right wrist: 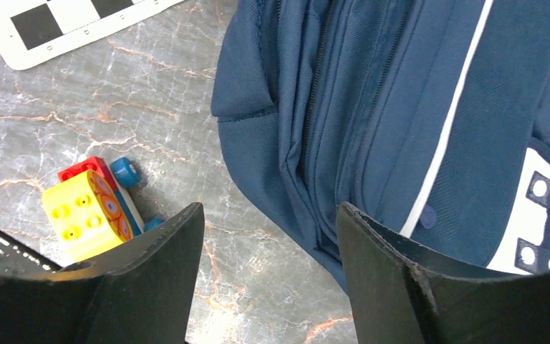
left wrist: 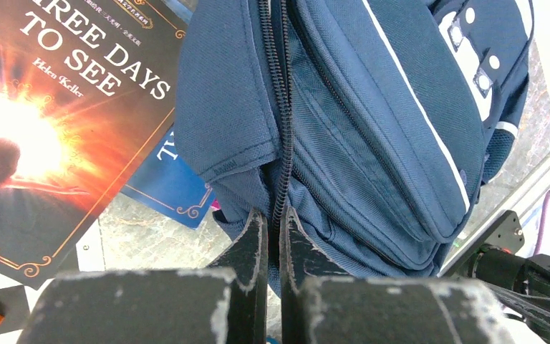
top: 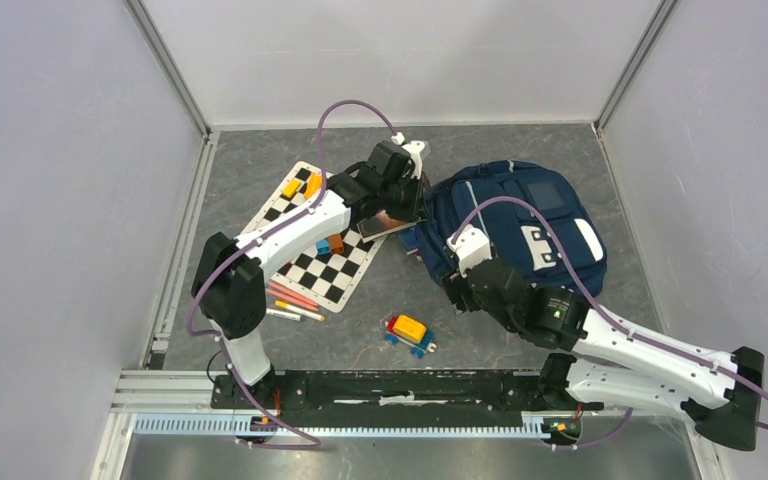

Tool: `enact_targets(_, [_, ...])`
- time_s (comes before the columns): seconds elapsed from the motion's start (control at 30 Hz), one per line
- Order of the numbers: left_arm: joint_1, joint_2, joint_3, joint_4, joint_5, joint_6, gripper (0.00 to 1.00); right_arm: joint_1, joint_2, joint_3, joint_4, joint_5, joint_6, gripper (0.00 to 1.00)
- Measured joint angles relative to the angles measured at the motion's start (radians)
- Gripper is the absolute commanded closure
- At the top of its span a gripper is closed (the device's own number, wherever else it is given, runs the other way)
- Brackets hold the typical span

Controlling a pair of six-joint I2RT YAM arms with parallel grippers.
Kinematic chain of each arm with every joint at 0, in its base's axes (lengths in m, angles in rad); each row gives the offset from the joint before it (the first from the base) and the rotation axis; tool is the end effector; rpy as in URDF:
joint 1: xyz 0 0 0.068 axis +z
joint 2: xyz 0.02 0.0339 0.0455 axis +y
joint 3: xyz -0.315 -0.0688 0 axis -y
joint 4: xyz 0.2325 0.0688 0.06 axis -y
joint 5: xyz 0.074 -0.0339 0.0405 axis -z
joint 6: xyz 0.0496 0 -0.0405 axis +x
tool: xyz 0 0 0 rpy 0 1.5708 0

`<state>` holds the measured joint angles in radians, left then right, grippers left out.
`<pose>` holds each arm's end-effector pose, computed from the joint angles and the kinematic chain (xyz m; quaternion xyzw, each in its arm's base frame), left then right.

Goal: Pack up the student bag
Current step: Unzip the student bag at the center of the board.

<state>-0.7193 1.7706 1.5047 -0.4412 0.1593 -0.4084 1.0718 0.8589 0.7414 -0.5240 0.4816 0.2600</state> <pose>0.3078 -0.2801 0.3391 0.1731 0.8892 -0.2841 0.3140 0.0904 0.1178 0.3137 -0.2446 0.8398 0.1012 0.4739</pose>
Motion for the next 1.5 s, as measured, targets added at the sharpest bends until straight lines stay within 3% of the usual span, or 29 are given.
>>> enact_targets(0.27, [0.012, 0.020, 0.028, -0.018, 0.002, 0.035, 0.98, 0.000, 0.125, 0.014, 0.001, 0.118, -0.051, 0.22])
enact_targets(0.4, [0.014, 0.022, 0.030, -0.021, 0.003, 0.044, 0.98, 0.000, 0.215, 0.014, -0.019, 0.200, -0.052, 0.26])
enact_targets(0.57, [0.023, 0.040, 0.051, -0.027, 0.005, 0.063, 0.98, 0.000, 0.261, 0.014, -0.047, 0.292, -0.042, 0.53])
enact_targets(0.7, [0.026, 0.061, 0.077, -0.028, 0.006, 0.087, 0.98, -0.010, 0.274, 0.017, -0.037, 0.325, -0.030, 0.56])
enact_targets(0.87, [0.030, 0.080, 0.100, -0.008, 0.002, 0.113, 0.97, -0.079, 0.270, 0.010, 0.023, 0.271, -0.060, 0.89])
enact_targets(0.9, [0.030, 0.084, 0.103, 0.001, 0.001, 0.117, 0.87, -0.095, 0.266, 0.005, 0.039, 0.254, -0.069, 0.95])
enact_targets(1.0, [0.030, 0.085, 0.103, 0.017, -0.001, 0.136, 0.34, -0.159, 0.241, -0.005, 0.069, 0.189, -0.084, 1.00])
enact_targets(1.07, [0.034, 0.085, 0.105, 0.039, -0.004, 0.162, 0.17, -0.188, 0.215, -0.006, 0.084, 0.149, -0.085, 1.00])
enact_targets(1.2, [0.042, 0.057, 0.083, 0.121, -0.020, 0.179, 0.04, -0.224, 0.171, -0.005, 0.109, 0.091, -0.071, 1.00])
enact_targets(1.3, [0.042, -0.042, -0.016, 0.208, -0.045, 0.189, 0.01, -0.235, 0.165, 0.009, 0.112, 0.064, -0.051, 1.00])
enact_targets(1.5, [-0.002, -0.391, -0.335, 0.431, -0.096, 0.213, 0.00, -0.257, 0.166, 0.084, 0.112, 0.001, -0.011, 1.00])
